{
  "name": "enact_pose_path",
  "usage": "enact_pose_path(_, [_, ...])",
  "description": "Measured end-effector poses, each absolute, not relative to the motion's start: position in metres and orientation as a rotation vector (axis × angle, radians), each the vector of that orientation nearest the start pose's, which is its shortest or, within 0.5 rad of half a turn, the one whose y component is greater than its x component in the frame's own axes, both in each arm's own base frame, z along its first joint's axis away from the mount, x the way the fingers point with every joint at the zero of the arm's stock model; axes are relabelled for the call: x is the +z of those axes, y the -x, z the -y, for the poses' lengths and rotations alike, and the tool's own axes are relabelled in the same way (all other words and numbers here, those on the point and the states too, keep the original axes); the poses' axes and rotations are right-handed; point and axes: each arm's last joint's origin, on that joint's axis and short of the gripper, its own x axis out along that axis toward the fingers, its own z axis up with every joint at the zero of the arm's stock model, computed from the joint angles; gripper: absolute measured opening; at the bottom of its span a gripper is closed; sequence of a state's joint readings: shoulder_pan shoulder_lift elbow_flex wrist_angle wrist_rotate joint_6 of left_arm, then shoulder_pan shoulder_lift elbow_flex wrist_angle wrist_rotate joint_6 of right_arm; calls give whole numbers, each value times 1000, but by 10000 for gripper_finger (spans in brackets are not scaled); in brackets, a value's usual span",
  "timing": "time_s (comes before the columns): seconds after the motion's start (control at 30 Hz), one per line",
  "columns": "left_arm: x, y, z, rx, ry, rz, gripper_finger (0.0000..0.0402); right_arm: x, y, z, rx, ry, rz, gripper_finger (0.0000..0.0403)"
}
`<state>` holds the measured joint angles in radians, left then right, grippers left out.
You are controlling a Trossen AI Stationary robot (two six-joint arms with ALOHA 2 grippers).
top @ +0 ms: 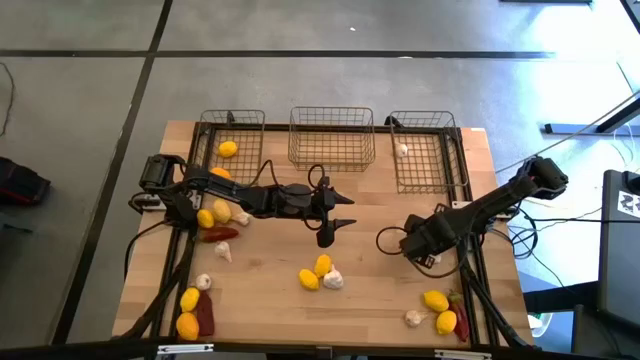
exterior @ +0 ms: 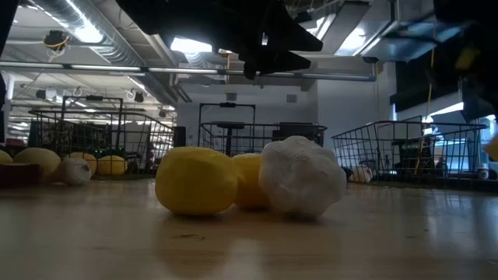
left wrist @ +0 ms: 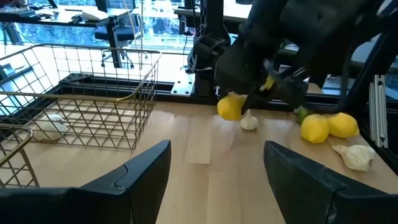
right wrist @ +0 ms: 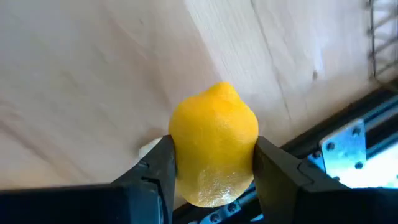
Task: Sort produce into baskets
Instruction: Put the yellow lemon into the left gold wire basket
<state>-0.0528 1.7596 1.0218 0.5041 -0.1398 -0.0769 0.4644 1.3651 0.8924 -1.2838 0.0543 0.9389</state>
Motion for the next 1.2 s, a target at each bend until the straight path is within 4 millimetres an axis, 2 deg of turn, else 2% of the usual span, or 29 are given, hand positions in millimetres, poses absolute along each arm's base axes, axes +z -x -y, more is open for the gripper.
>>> enact_pose_path(0.37, [220,-385,16,96,52,-228,253,264,-178,-82,-381,-170,-1371,154])
enact_pose_path(0.6, [221,-385,16,96,59,-220,253,296,-173,-75,-386,-126,-1160,154])
enact_pose_path(0.83, [224,-386,16,96,78,-186,253,309,-173,-71,-387,-31,-994,154])
enact_pose_path(1.2, [234,-387,16,90,116,-83,253,322,-194,-78,-293,153,-767,154])
